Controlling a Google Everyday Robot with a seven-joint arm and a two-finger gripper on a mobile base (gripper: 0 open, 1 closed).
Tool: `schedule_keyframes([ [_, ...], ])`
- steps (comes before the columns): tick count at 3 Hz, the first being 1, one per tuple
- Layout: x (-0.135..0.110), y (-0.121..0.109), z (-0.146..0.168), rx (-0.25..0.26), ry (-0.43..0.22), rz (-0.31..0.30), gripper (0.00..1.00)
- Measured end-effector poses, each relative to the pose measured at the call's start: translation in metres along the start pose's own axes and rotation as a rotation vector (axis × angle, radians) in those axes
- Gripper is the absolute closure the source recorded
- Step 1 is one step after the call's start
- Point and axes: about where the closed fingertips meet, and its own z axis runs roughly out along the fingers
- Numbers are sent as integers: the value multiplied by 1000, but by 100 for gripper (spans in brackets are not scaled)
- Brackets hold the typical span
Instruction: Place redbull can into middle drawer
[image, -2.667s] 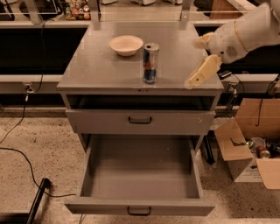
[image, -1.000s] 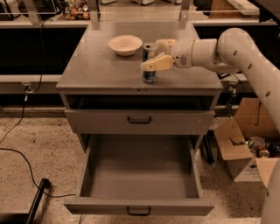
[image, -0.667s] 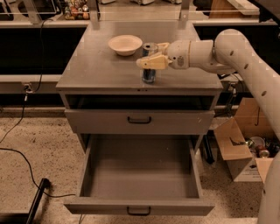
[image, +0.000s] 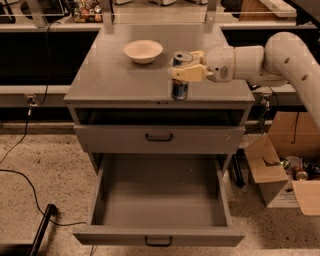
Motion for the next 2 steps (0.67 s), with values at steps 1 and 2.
schedule_keyframes([
  [1, -11, 39, -33, -47, -11, -4, 100],
  [2, 1, 83, -69, -20, 39, 24, 100],
])
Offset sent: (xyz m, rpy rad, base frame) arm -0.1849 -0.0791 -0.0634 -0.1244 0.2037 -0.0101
